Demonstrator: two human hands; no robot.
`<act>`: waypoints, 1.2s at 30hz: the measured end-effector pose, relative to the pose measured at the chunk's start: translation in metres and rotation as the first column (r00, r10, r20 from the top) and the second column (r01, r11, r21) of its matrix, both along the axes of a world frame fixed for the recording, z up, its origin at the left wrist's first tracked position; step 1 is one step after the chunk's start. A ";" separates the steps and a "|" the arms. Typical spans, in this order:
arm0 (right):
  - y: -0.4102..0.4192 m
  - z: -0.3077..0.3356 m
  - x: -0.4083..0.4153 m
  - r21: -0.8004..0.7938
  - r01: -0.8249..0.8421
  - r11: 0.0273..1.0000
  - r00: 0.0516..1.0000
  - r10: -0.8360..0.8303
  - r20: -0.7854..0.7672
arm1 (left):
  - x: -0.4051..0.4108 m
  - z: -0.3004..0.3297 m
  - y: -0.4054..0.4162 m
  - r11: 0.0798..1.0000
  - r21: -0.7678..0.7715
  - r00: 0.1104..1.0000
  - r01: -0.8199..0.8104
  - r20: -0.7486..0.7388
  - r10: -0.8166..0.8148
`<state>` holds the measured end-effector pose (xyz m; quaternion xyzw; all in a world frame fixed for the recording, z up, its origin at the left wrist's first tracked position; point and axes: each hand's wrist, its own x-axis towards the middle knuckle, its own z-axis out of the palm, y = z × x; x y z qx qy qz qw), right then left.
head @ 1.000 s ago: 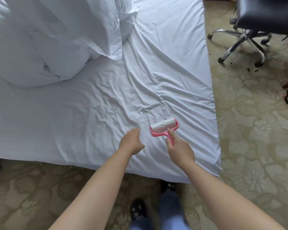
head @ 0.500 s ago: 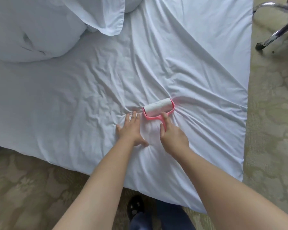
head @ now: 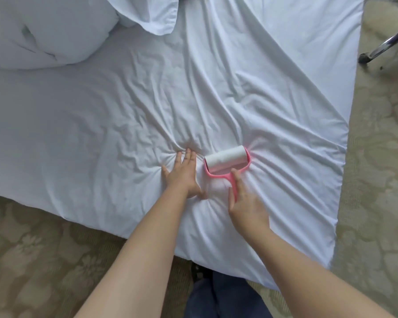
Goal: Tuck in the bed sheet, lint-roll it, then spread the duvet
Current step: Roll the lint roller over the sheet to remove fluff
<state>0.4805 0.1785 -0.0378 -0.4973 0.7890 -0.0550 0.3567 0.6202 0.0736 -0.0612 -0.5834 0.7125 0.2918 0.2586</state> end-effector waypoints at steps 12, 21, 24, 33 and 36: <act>0.003 -0.004 0.006 0.005 0.020 1.000 0.999 -0.020 -0.027 | 0.002 0.002 0.002 0.998 -0.055 1.000 0.022 0.007 -0.022; -0.009 -0.003 0.003 -0.028 0.007 1.000 1.000 -0.008 -0.019 | 0.004 0.005 0.023 0.985 -0.165 0.997 -0.056 -0.067 0.046; -0.020 -0.002 0.005 -0.051 0.032 0.998 0.999 -0.033 -0.010 | 0.011 0.004 0.028 0.973 -0.207 0.989 -0.105 -0.124 0.081; 0.068 0.014 0.007 -0.001 0.058 0.998 0.997 -0.058 -0.047 | 0.012 0.025 0.053 0.981 -0.188 0.985 -0.056 -0.169 0.024; 0.072 0.019 0.011 -0.039 0.065 0.997 0.996 -0.067 -0.049 | 0.012 0.030 0.059 0.980 -0.194 0.986 -0.036 -0.166 0.004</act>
